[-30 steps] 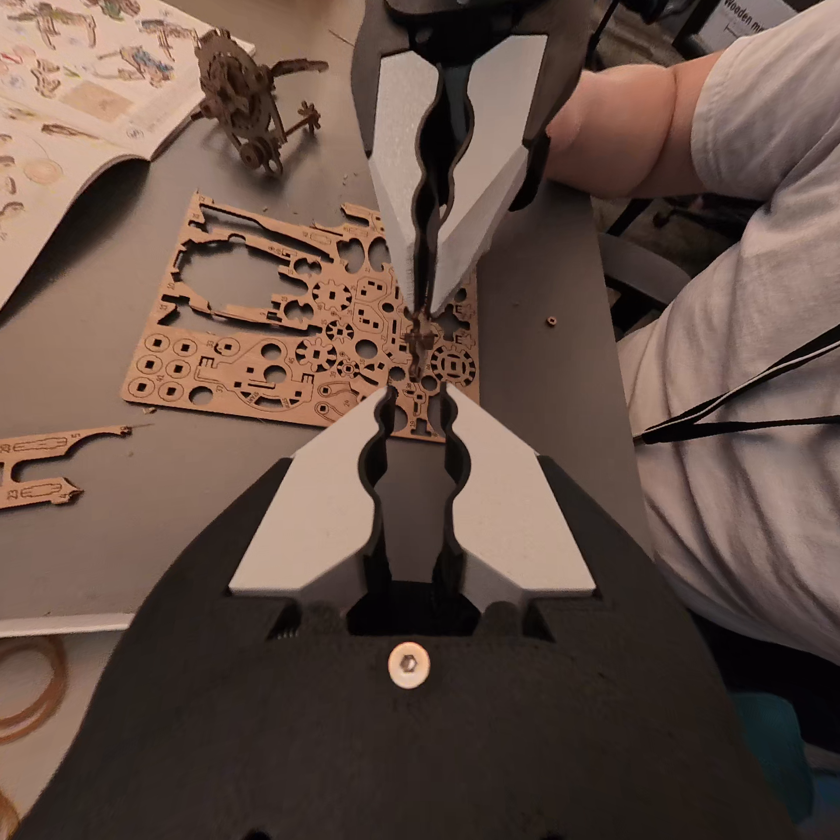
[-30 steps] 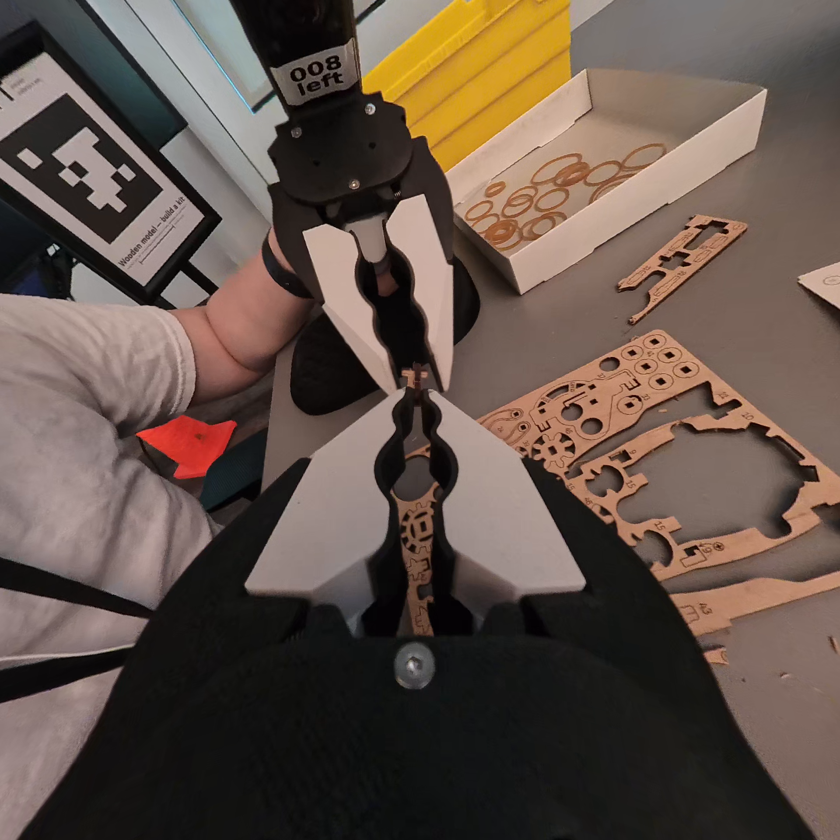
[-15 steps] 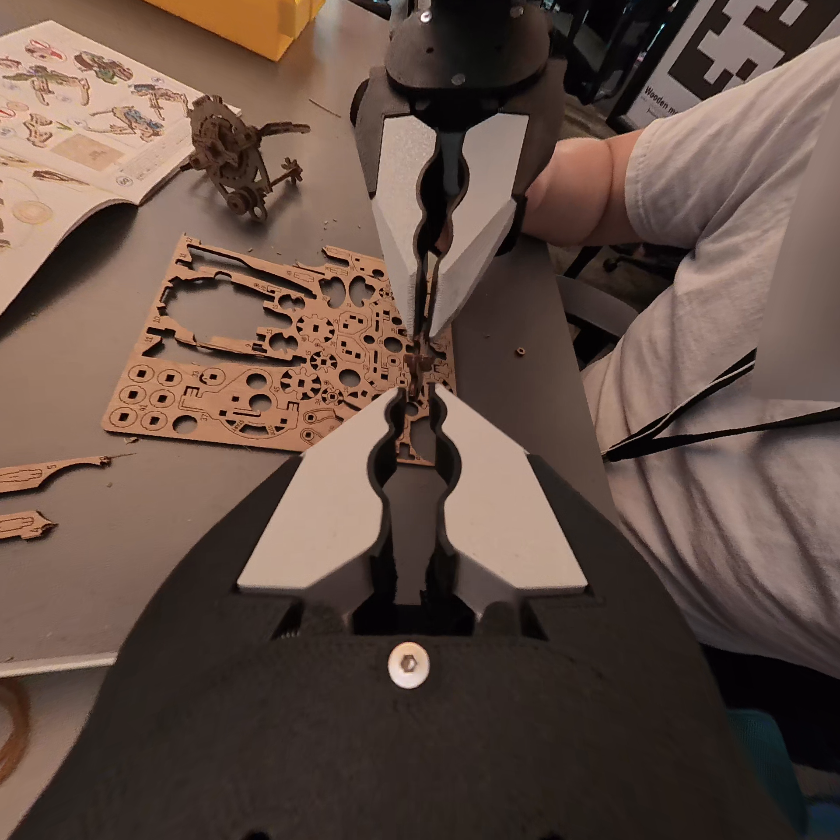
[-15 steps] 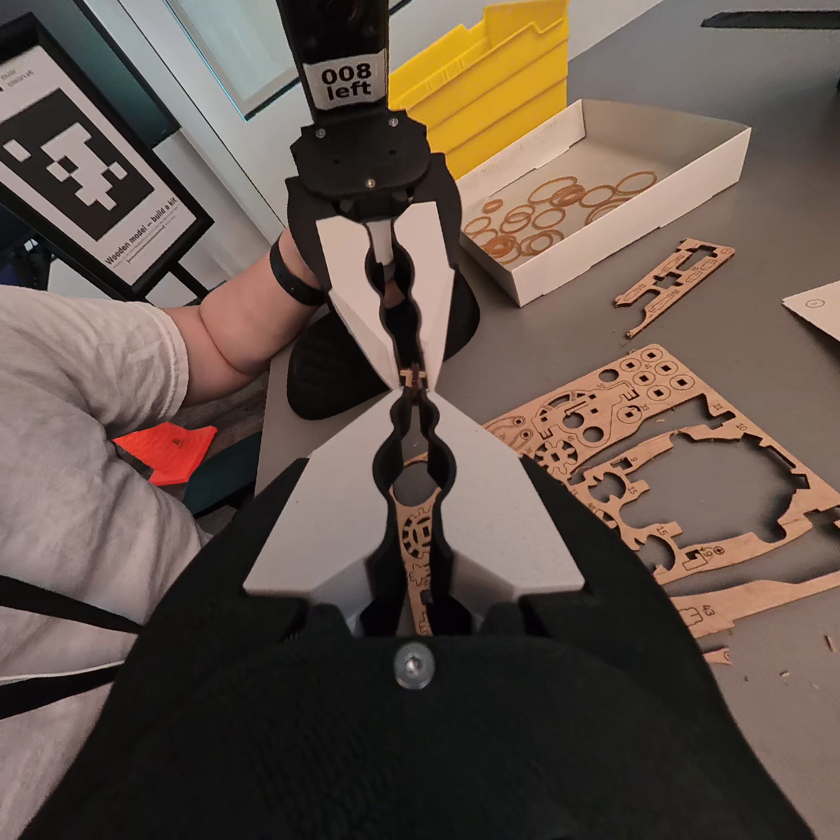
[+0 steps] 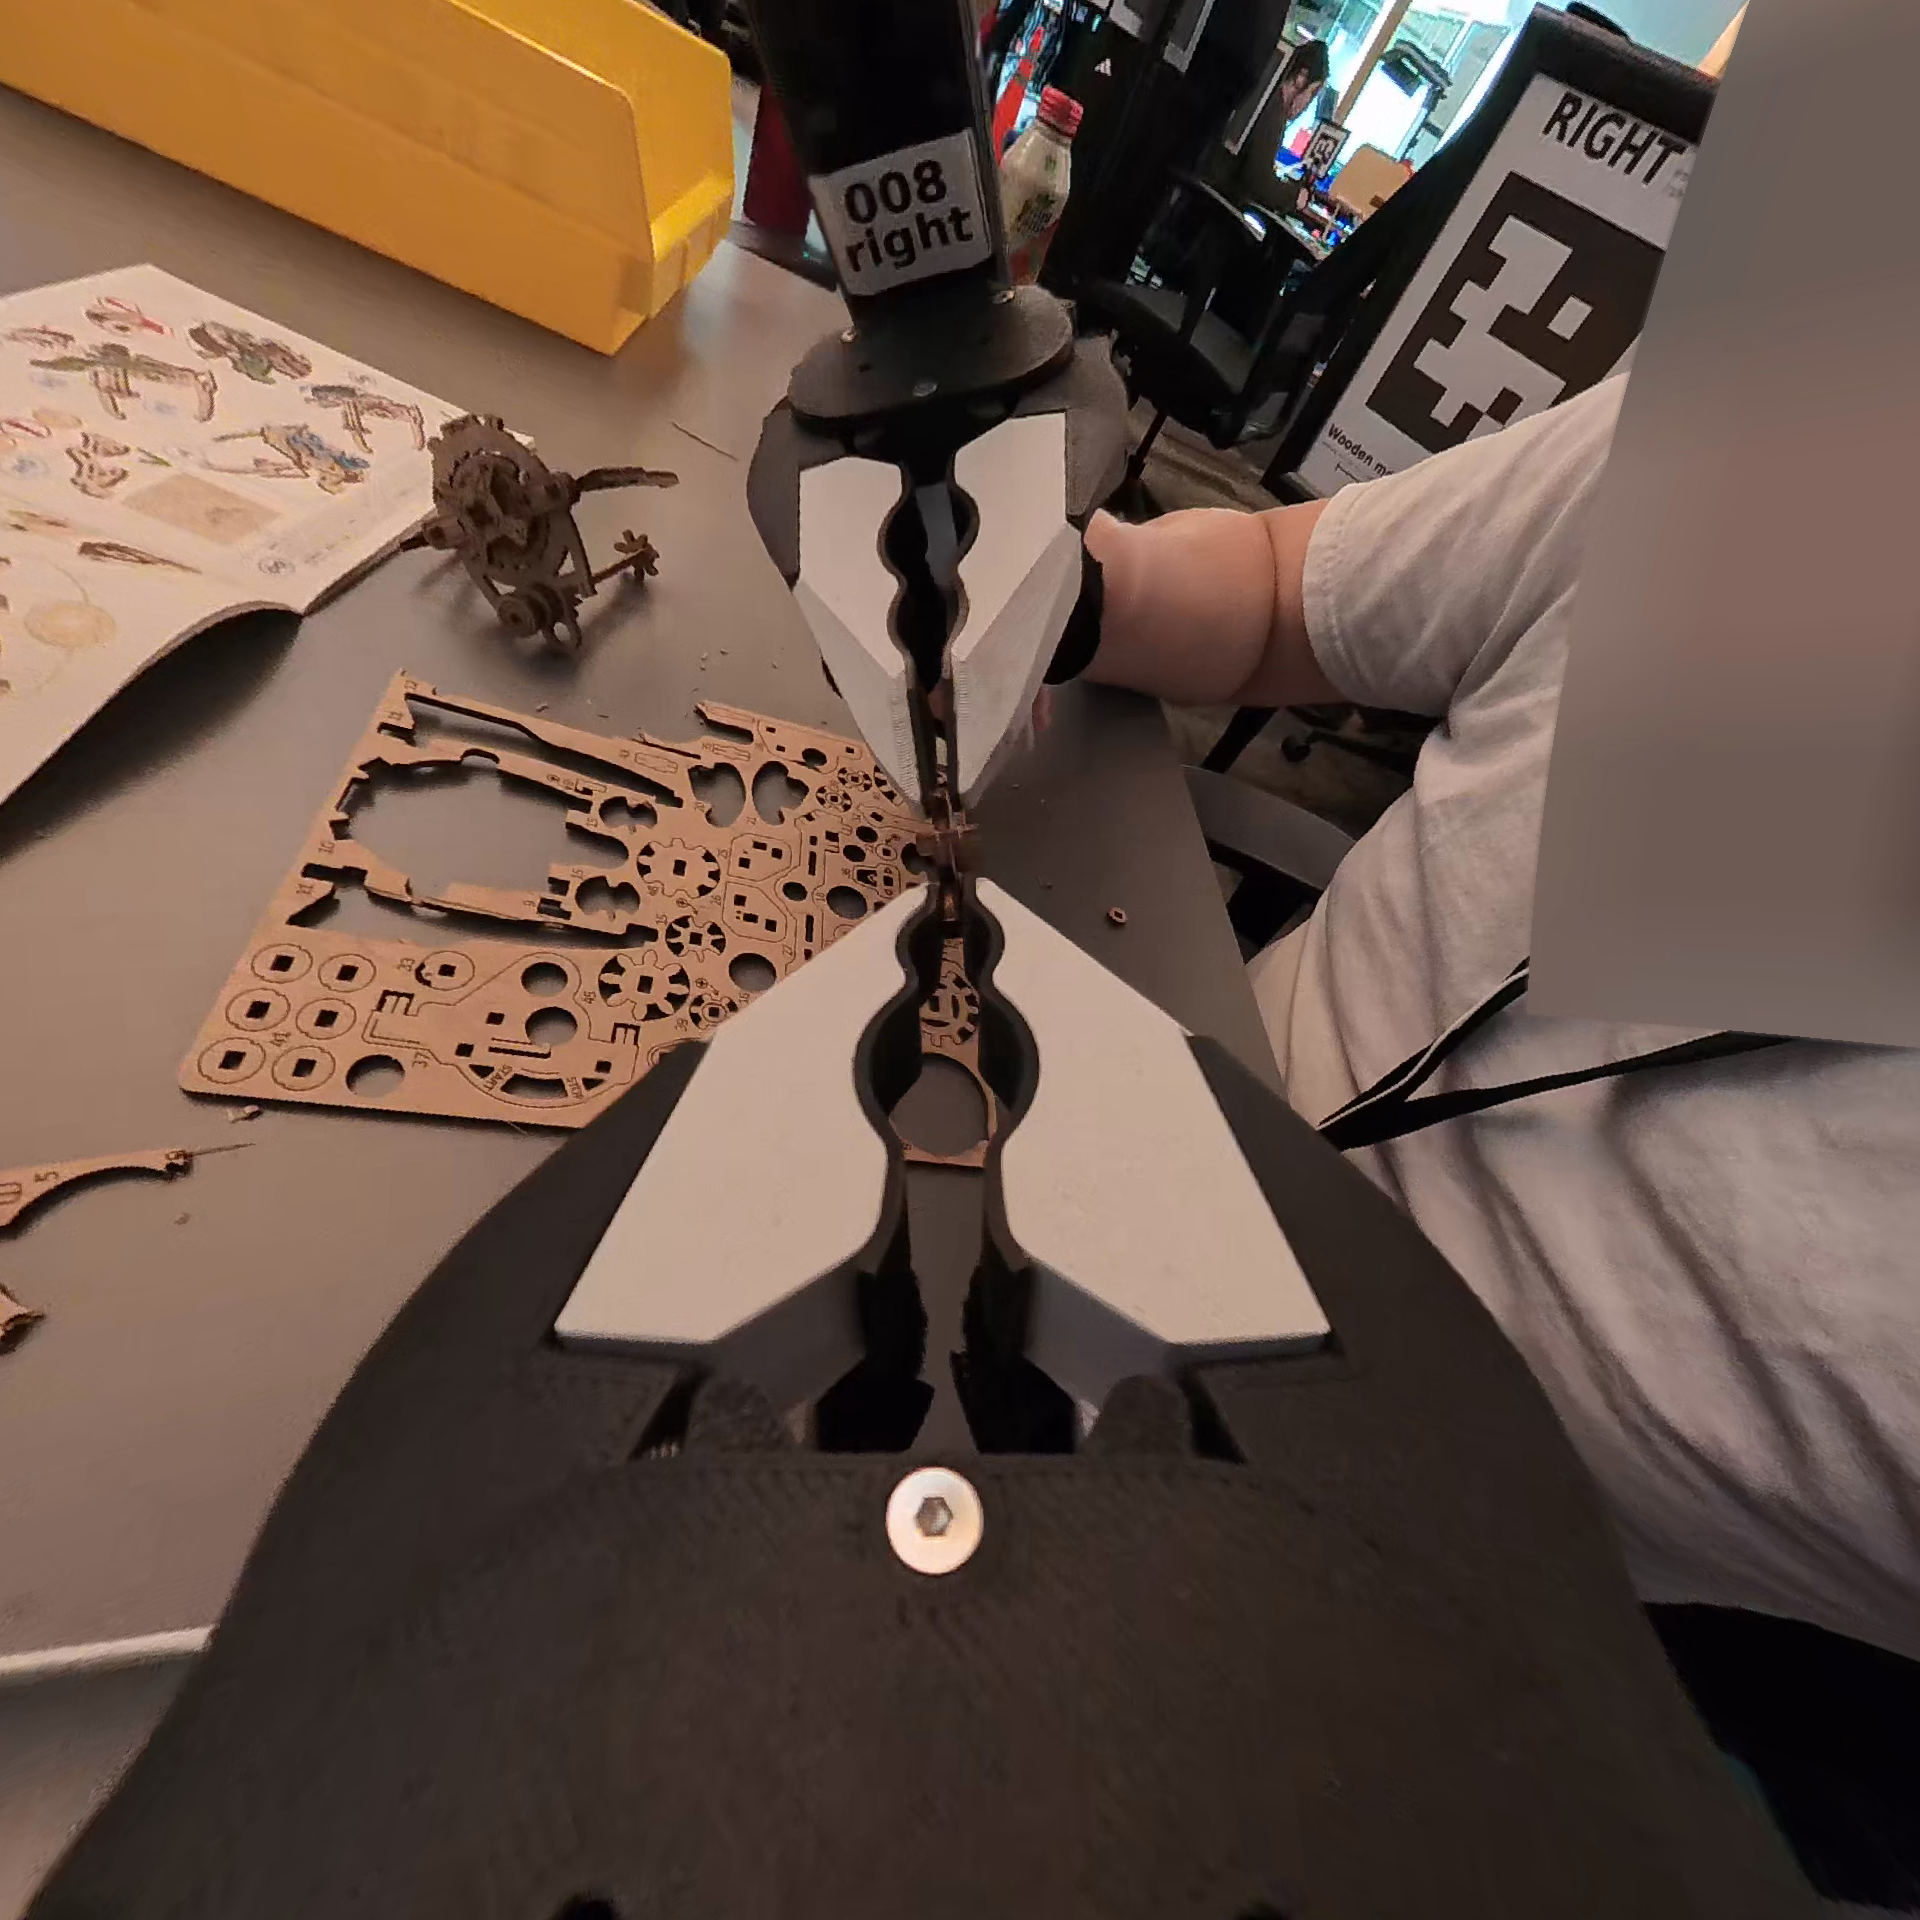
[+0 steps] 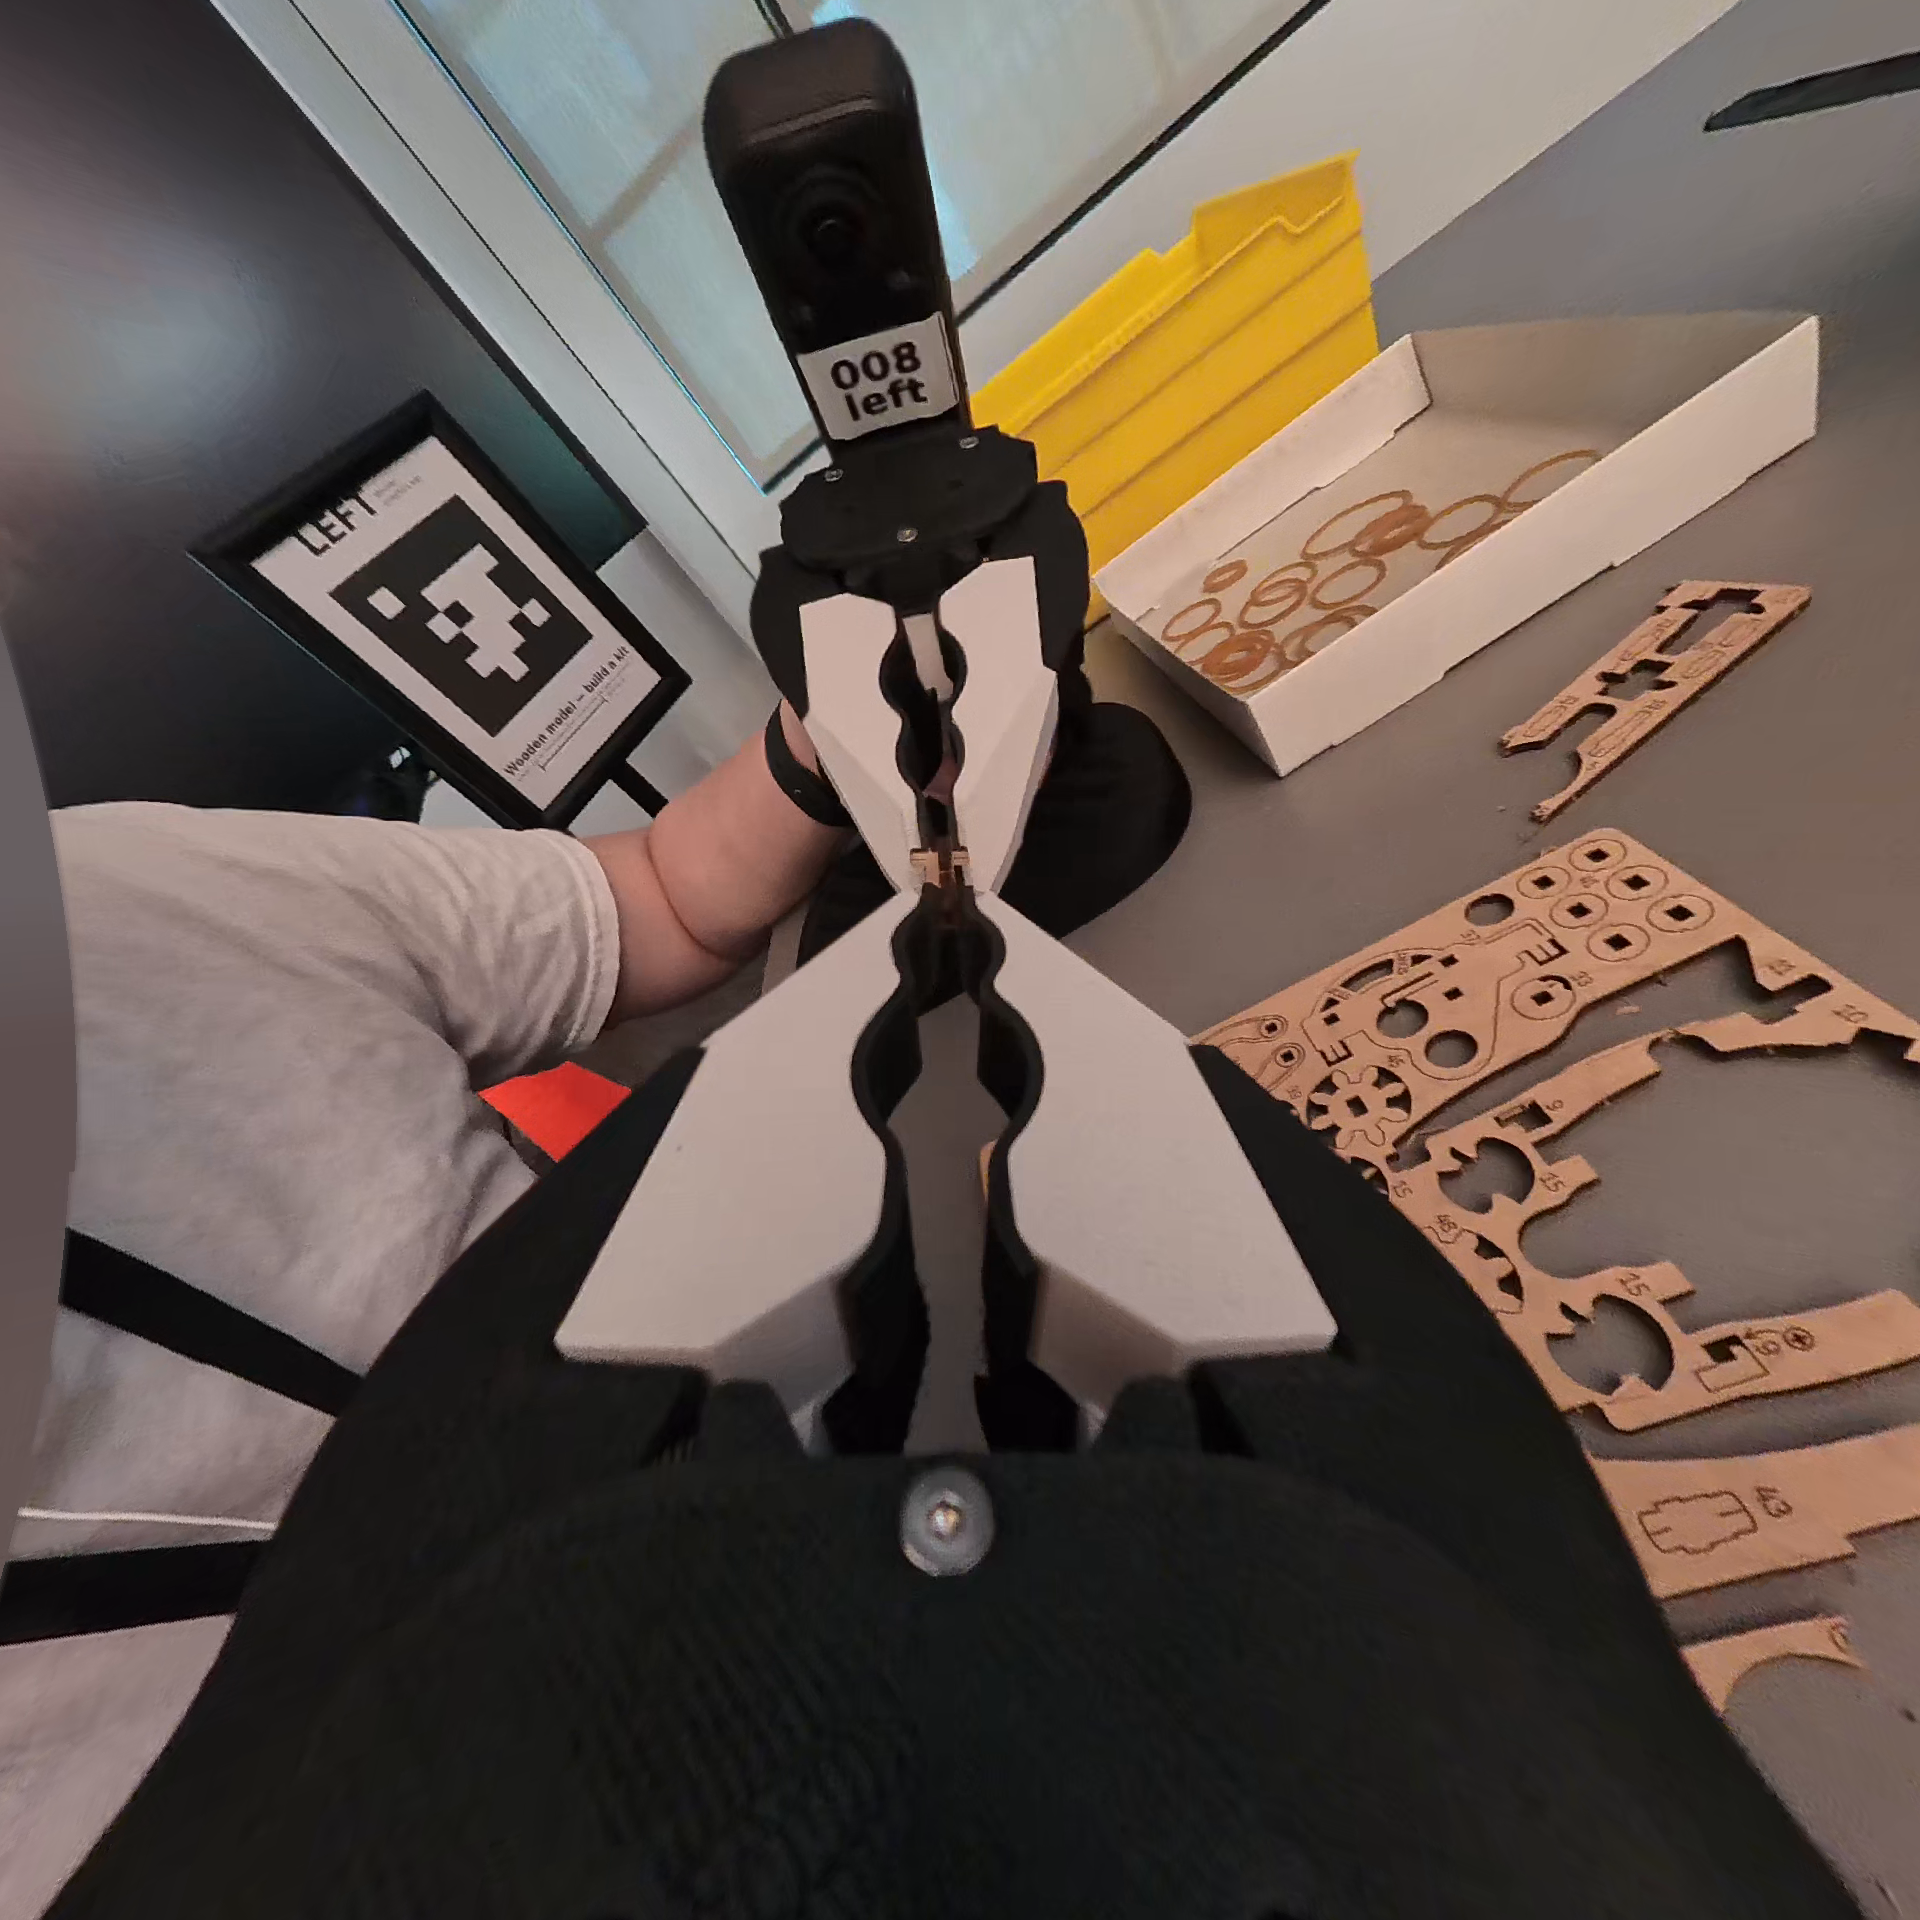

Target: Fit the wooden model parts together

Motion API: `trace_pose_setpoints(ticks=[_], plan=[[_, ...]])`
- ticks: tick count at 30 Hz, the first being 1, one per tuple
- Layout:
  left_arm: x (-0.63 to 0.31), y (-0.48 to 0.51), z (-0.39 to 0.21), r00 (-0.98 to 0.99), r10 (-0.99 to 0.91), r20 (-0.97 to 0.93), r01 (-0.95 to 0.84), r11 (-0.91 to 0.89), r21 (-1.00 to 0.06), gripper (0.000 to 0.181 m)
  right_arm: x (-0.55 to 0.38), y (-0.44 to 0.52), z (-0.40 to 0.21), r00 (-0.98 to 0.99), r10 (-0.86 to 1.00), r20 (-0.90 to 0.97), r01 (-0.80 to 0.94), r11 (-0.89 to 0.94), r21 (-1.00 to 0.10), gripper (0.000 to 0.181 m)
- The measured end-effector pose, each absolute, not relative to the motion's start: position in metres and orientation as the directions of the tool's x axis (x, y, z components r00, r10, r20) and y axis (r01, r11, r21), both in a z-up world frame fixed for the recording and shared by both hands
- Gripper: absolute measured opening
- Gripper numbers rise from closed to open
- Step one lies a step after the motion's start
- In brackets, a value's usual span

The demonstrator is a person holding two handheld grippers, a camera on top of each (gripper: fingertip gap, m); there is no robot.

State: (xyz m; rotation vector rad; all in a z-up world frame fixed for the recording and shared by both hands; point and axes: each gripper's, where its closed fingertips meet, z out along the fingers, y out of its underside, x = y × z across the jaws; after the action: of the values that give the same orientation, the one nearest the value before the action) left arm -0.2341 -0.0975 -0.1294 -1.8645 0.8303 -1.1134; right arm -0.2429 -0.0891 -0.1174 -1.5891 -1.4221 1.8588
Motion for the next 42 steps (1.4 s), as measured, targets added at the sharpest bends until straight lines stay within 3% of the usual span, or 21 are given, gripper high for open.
trace_pose_setpoints(ticks=[42], plan=[[-0.246,-0.086,-0.115,0.419,-0.796,0.438,-0.005,-0.484,-0.875,0.003,-0.243,-0.077,-0.111,-0.350,0.759,-0.549,0.272,-0.478,-0.835,0.000]])
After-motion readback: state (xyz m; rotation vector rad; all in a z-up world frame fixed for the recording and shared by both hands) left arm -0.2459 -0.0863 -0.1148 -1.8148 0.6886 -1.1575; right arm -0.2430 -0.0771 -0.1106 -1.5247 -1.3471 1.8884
